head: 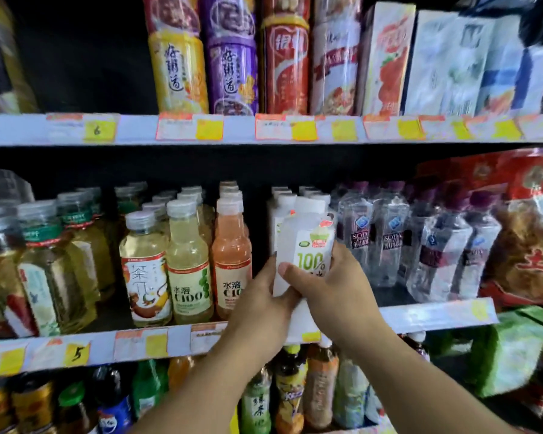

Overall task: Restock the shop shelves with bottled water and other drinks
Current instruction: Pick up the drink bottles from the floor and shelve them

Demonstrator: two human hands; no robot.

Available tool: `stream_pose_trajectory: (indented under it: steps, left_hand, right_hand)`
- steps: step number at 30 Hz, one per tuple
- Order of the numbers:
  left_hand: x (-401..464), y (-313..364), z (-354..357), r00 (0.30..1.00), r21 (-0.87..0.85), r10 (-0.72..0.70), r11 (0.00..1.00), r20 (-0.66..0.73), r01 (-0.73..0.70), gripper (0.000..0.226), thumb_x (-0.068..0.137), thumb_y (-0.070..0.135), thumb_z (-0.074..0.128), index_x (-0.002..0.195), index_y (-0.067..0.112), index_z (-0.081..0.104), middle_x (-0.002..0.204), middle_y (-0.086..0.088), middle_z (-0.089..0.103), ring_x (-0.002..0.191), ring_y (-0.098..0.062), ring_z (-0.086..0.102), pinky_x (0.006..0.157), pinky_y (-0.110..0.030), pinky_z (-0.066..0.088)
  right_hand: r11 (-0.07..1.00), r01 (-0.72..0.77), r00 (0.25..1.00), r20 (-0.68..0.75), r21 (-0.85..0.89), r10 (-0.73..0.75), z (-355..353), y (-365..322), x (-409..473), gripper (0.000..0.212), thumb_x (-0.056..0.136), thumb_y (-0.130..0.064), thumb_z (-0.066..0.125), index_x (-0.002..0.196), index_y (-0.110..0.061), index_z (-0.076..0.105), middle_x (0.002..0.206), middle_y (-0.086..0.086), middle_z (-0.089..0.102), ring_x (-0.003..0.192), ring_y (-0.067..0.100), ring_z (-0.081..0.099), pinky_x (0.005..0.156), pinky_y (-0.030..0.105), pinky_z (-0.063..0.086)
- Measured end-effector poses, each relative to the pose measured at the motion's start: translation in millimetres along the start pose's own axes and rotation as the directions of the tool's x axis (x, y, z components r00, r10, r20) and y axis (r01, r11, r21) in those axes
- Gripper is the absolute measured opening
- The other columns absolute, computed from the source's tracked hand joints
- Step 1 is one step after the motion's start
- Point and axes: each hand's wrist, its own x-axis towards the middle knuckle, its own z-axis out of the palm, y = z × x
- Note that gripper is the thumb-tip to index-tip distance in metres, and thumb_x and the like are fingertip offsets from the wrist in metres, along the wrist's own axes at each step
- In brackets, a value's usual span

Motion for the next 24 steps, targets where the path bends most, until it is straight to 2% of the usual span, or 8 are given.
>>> stream_pose_trajectory:
  steps: [3,5,8,11,15,16,20,24]
  left_hand:
    - [7,4,6,0.997,0.234,-0.014,0.972,-0.07,0.03,0.068,0.077,0.067,0.051,0.142,0.049,0.039,0.139,0.016,0.055,0.12,-0.011,0.058,0.097,-0.038,0.052]
    - [4,3,7,0.995,0.321,-0.058,0.943,-0.085,0.083,0.061,0.089,0.06,0.048,0.147,0.051,0.029,0.141,0.02,0.051,0.122,-0.015,0.058,0.092,-0.036,0.052]
    - [-2,-13,5,0.997,0.365,-0.074,0.928,-0.022,0.077,0.059,0.1,0.036,0.049,0.151,0.047,0.022,0.15,0.014,0.043,0.131,-0.013,0.05,0.102,-0.034,0.046]
    - [-6,-22,-1,0.997,0.418,-0.074,0.906,0.0,0.067,0.062,0.101,0.028,0.048,0.151,0.047,0.017,0.15,0.012,0.044,0.126,-0.013,0.054,0.096,-0.027,0.049]
    - [-4,-22,-9,0.997,0.574,-0.052,0.819,0.056,0.01,0.074,0.1,0.031,0.048,0.15,0.053,-0.002,0.122,0.006,0.063,0.083,-0.013,0.066,0.07,-0.031,0.055]
    - [-3,-22,-11,0.997,0.601,-0.051,0.799,0.062,0.004,0.078,0.098,0.033,0.049,0.15,0.052,-0.006,0.117,0.004,0.065,0.082,-0.015,0.066,0.071,-0.032,0.054]
    - [5,-28,-12,0.997,0.692,0.03,0.719,0.066,-0.067,0.084,0.096,0.039,0.049,0.152,0.041,-0.015,0.127,0.0,0.064,0.111,-0.023,0.061,0.092,-0.038,0.051]
    - [9,-45,-5,0.985,0.746,0.158,0.647,0.066,-0.154,0.079,0.093,0.029,0.05,0.156,0.031,0.002,0.116,-0.002,0.066,0.105,-0.024,0.064,0.083,-0.04,0.056]
  right_hand:
    - [0.998,0.028,1.0,-0.005,-0.053,-0.028,-2,0,11,0.034,0.084,-0.036,0.077,0.106,-0.027,0.053,0.089,-0.005,0.071,0.077,0.014,0.07,0.071,0.044,0.06]
    - [0.996,0.035,0.999,-0.022,-0.077,-0.037,0,2,17,0.036,0.085,-0.037,0.076,0.106,-0.027,0.049,0.086,-0.007,0.069,0.071,0.01,0.068,0.062,0.035,0.058]
    - [0.996,0.024,0.997,-0.068,-0.083,-0.029,8,9,23,0.044,0.087,-0.039,0.075,0.115,-0.026,0.044,0.085,-0.013,0.063,0.068,0.002,0.062,0.052,0.021,0.046]
    - [0.999,-0.004,0.993,-0.118,-0.045,-0.001,20,14,27,0.06,0.087,-0.038,0.076,0.133,-0.024,0.04,0.095,-0.015,0.064,0.082,0.005,0.065,0.063,0.025,0.052]
    - [0.996,-0.065,0.985,-0.163,-0.061,0.054,37,26,31,0.055,0.087,-0.036,0.075,0.129,-0.022,0.042,0.102,-0.005,0.068,0.088,0.016,0.069,0.077,0.04,0.059]
    - [0.994,-0.071,0.984,-0.168,-0.085,0.056,40,28,32,0.055,0.087,-0.037,0.074,0.129,-0.021,0.042,0.101,-0.004,0.068,0.087,0.017,0.069,0.076,0.041,0.059]
    - [0.98,-0.083,0.981,-0.189,-0.18,0.048,51,33,45,0.054,0.087,-0.041,0.071,0.127,-0.021,0.041,0.1,-0.006,0.067,0.088,0.02,0.068,0.082,0.043,0.057]
    - [0.966,-0.096,0.979,-0.196,-0.239,0.049,54,35,57,0.043,0.089,-0.04,0.069,0.115,-0.021,0.04,0.089,-0.008,0.064,0.076,0.013,0.064,0.071,0.037,0.054]
